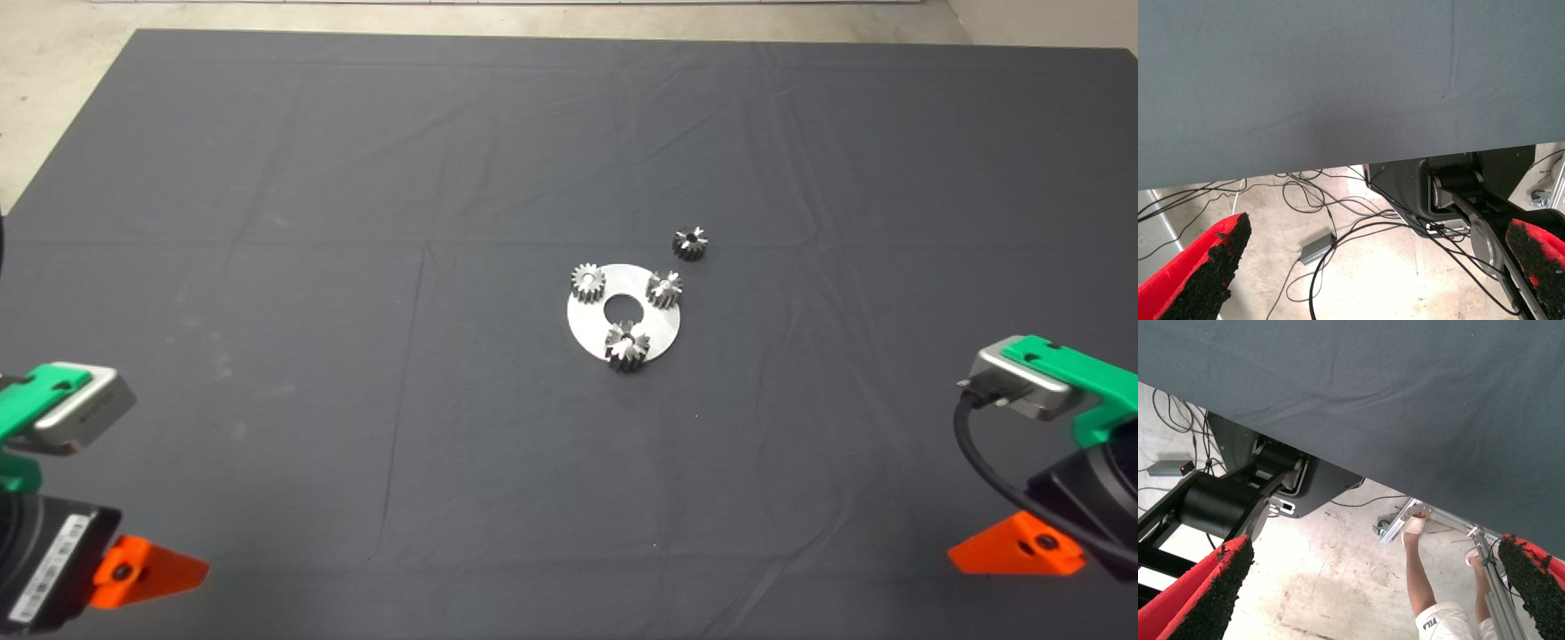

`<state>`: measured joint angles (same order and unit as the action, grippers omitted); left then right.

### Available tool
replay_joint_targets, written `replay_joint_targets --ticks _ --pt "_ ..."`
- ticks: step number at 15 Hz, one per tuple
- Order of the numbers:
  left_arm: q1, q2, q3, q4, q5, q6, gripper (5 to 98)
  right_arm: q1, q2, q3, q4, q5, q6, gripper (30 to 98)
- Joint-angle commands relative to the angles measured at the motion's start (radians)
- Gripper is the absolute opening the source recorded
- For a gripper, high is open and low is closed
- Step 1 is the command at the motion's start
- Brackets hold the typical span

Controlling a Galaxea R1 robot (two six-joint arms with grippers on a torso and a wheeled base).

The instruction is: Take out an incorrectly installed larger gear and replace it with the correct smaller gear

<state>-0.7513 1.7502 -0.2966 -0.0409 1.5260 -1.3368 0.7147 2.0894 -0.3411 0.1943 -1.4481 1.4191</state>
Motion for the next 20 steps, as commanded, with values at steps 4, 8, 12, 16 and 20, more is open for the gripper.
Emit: replay_joint_targets --ticks 4,8,12,16,20 --pt "-0.01 -0.01 0.013 -0.022 0.031 -0.007 98.1 0.017 -0.002 0.004 0.024 0.0 0.003 96.8" --pt "-0.01 -0.039 0.013 -0.022 0.031 -0.008 98.1 0.017 -0.004 0.002 0.024 0.0 0.003 96.8" --pt "-0.01 -0.048 0.013 -0.025 0.028 -0.007 98.1 0.017 -0.004 0.002 0.024 0.001 0.001 96.8" --pt "-0.01 -0.048 0.015 -0.027 0.026 -0.007 98.1 0.017 -0.005 0.002 0.024 0.0 0.001 96.8" --pt "-0.01 -0.048 0.016 -0.028 0.026 -0.007 98.1 0.019 0.015 0.002 0.024 -0.003 0.0 96.8"
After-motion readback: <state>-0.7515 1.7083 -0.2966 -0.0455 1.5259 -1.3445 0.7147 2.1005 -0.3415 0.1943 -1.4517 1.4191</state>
